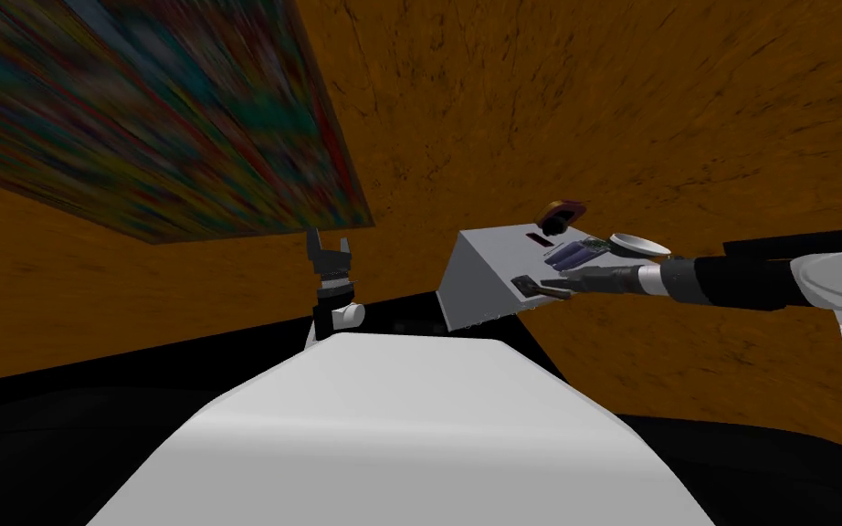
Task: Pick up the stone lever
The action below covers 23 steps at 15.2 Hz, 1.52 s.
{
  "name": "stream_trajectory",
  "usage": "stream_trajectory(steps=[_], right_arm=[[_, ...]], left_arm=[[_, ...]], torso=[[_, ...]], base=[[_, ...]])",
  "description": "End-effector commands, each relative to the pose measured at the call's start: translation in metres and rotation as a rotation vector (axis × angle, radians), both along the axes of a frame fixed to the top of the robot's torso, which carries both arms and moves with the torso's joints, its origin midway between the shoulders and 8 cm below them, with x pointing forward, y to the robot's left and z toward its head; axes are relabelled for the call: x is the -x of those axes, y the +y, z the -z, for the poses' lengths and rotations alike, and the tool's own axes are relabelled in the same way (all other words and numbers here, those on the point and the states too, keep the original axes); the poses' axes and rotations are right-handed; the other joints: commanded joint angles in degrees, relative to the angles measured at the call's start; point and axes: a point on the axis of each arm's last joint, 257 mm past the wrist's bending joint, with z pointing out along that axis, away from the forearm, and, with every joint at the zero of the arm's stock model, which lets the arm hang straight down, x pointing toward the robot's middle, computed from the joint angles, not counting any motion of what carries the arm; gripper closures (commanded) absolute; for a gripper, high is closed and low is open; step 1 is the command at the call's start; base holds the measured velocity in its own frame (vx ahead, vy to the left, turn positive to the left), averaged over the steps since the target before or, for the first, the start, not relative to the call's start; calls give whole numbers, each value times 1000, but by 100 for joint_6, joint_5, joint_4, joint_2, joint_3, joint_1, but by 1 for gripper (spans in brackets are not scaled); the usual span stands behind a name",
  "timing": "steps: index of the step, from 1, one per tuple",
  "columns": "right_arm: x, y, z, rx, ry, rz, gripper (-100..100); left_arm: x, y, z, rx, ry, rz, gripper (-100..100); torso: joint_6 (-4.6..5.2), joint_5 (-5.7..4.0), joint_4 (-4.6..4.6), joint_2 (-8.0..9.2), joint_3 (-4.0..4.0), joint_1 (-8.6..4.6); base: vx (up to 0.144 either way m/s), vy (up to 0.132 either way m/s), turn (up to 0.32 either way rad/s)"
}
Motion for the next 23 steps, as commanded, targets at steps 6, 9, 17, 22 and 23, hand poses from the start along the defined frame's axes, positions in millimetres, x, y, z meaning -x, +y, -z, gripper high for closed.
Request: stream_trajectory(steps=[6, 9, 17, 22, 23], right_arm=[[-39, 1, -16, -41, -237, -32, -100], [-49, 1, -21, -54, -297, -34, -100], [-89, -3, -35, -116, -525, -11, -100], [-117, -7, -40, -174, -666, 32, -100], [-117, -7, -40, -174, -666, 32, -100]], left_arm=[[0, 0, 0, 0, 0, 0, 0], [0, 0, 0, 0, 0, 0, 0], [0, 0, 0, 0, 0, 0, 0], [0, 0, 0, 0, 0, 0, 0], [0, 0, 0, 0, 0, 0, 0]], torso=[[1, 1, 1, 4, 2, 2], [0, -2, 0, 1, 0, -2], [-1, -1, -4, -16, -10, -5], [0, -1, -5, -19, -11, -3], [-1, -2, -6, -22, -13, -6]], base=[[-160, -14, 46], [-152, -16, 45], [-135, -20, 46], [-124, -13, 44], [-95, -23, 37]])
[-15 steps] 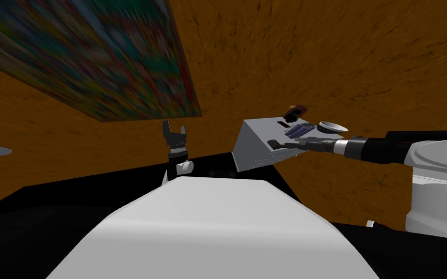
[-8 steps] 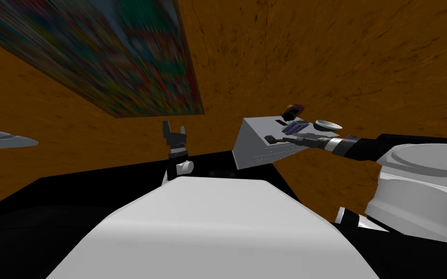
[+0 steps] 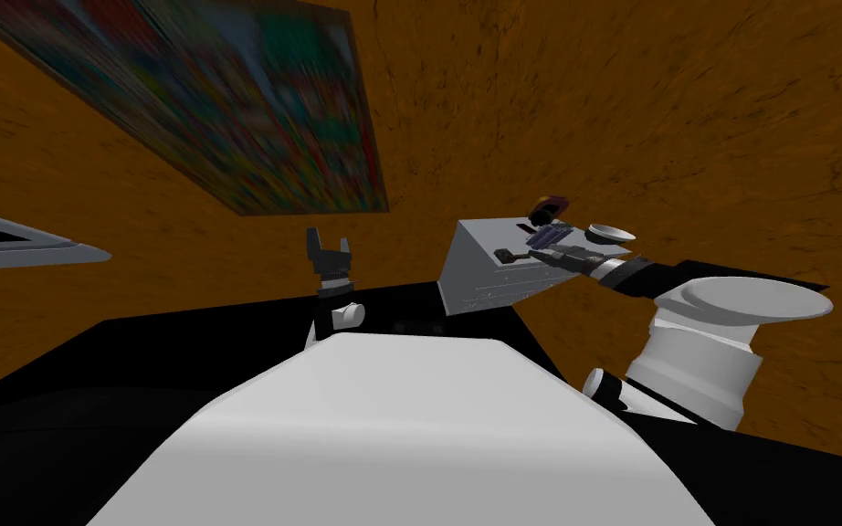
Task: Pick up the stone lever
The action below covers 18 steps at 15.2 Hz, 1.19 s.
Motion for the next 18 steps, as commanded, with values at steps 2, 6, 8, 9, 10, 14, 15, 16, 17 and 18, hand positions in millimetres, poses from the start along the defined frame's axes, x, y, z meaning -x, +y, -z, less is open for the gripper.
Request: stream_trajectory(steps=[2, 6, 8, 9, 10, 14, 15, 16, 17, 18], right_arm=[[-13, -2, 0, -34, -56, 19, -100], [-39, -5, 6, -116, -145, 61, -100], [-48, -5, 10, -144, -165, 75, -100], [-56, -5, 15, -172, -181, 89, -100], [-63, -4, 20, -200, -195, 102, -100], [-78, -2, 34, -255, -208, 128, -100], [-84, -1, 41, -281, -210, 139, -100], [-90, 1, 48, -305, -211, 149, -100], [-90, 1, 48, -305, -211, 149, -100], [-96, 3, 56, -328, -209, 159, -100]], left_arm=[[0, 0, 0, 0, 0, 0, 0], [0, 0, 0, 0, 0, 0, 0], [0, 0, 0, 0, 0, 0, 0], [0, 0, 0, 0, 0, 0, 0], [0, 0, 0, 0, 0, 0, 0], [0, 0, 0, 0, 0, 0, 0], [0, 0, 0, 0, 0, 0, 0], [0, 0, 0, 0, 0, 0, 0], [0, 0, 0, 0, 0, 0, 0], [0, 0, 0, 0, 0, 0, 0]], torso=[[-1, 0, -1, -3, -2, 3], [0, 0, -2, -5, -3, -1], [-2, -2, -3, -9, -6, -4], [0, -1, -3, -13, -8, -4], [-1, -2, -4, -17, -10, -6], [-1, -2, -8, -30, -18, -5], [-1, -1, -8, -34, -20, -4], [-1, -1, -9, -37, -22, -3], [-2, -1, -9, -39, -23, -3], [-1, -1, -10, -42, -25, -3]], base=[[-87, -10, 43], [-96, -24, 45], [-81, -31, 45], [-61, -39, 36], [-58, -41, 49], [-38, -30, 32], [-21, -27, 23], [-17, -30, 31], [-8, -28, 24], [-3, -30, 21]])
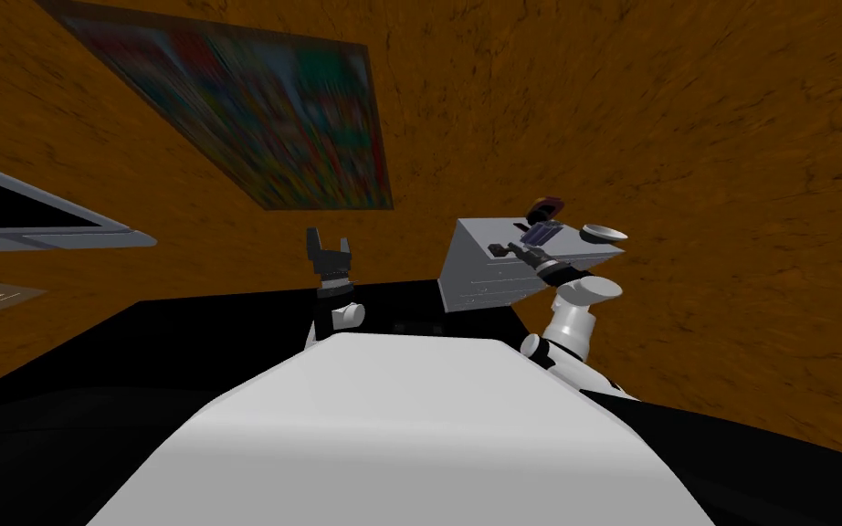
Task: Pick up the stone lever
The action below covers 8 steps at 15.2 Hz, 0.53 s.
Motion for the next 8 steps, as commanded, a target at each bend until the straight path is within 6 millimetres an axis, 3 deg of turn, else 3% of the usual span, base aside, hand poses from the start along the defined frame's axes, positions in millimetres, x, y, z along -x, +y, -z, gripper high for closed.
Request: stream_trajectory(steps=[1, 2, 6, 7, 8], right_arm=[[-10, 4, 14, -43, 3, 13, -100], [-10, 4, 14, -43, 3, 13, -100], [-23, 15, 47, -123, 33, 27, -100], [-20, 11, 36, -99, 19, 23, -100], [-17, -10, 35, -75, 24, 43, -100]], left_arm=[[0, 0, 0, 0, 0, 0, 0], [0, 0, 0, 0, 0, 0, 0], [0, 0, 0, 0, 0, 0, 0], [0, 0, 0, 0, 0, 0, 0], [0, 0, 0, 0, 0, 0, 0]], torso=[[0, 0, 0, 0, 0, 0], [-1, -1, -1, -2, -1, -1], [0, -3, -5, -11, -8, -2], [-4, -7, -9, -15, -12, -5], [-6, -7, -11, -21, -16, -5]], base=[[-2, -34, 22], [1, -27, 19], [5, -24, 18], [5, -17, 5], [1, 31, 72]])
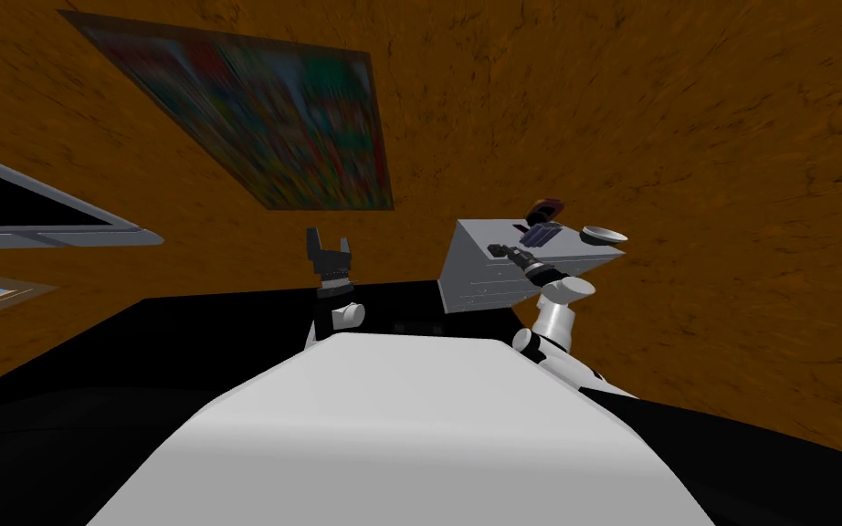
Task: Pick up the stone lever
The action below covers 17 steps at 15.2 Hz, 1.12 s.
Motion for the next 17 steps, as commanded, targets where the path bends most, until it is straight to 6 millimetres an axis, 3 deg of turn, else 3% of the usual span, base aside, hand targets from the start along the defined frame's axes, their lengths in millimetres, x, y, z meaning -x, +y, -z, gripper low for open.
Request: stream_trajectory(steps=[1, 2, 3, 5, 6, 8, 9, 12, 13, 15, 16, 17], right_arm=[[2, -14, 5, 9, 12, 11, -100], [2, -14, 6, 7, 14, 11, -100], [5, -33, -5, 45, 4, 25, -100], [6, -35, 8, 19, 27, 29, -100], [10, -53, -5, 55, 13, 41, -100], [11, -55, 9, 27, 36, 44, -100], [15, -71, -4, 60, 21, 53, -100], [16, -72, 10, 32, 41, 57, -100], [20, -88, -5, 62, 22, 66, -100], [21, -88, 9, 33, 43, 67, -100], [26, -103, -7, 62, 21, 75, -100], [26, -102, 1, 45, 33, 74, -100]], left_arm=[[0, 0, 0, 0, 0, 0, 0], [0, 0, 0, 0, 0, 0, 0], [0, 0, 0, 0, 0, 0, 0], [0, 0, 0, 0, 0, 0, 0], [0, 0, 0, 0, 0, 0, 0], [0, 0, 0, 0, 0, 0, 0], [0, 0, 0, 0, 0, 0, 0], [0, 0, 0, 0, 0, 0, 0], [0, 0, 0, 0, 0, 0, 0], [0, 0, 0, 0, 0, 0, 0], [0, 0, 0, 0, 0, 0, 0], [0, 0, 0, 0, 0, 0, 0]], torso=[[0, 0, 0, 0, 0, 0], [1, 1, -1, -4, -2, 7], [2, 1, -2, -6, -4, 8], [1, 4, -3, -11, -6, 18], [1, 3, -3, -10, -7, 16], [-1, 4, -3, -10, -6, 21], [0, 3, -3, -9, -6, 16], [0, 3, -3, -9, -6, 14], [0, 1, -3, -8, -5, 7], [-1, 3, -2, -8, -5, 14], [-1, 2, -3, -9, -6, 12], [-1, 4, -2, -11, -6, 14]], base=[[8, 53, 61], [11, 46, 9], [17, 69, 44], [19, 65, 34], [11, 74, 47], [11, 59, 35], [11, 56, 58], [10, 43, 22], [8, 47, 52], [12, 53, 36], [17, 53, 50], [21, 65, 54]])
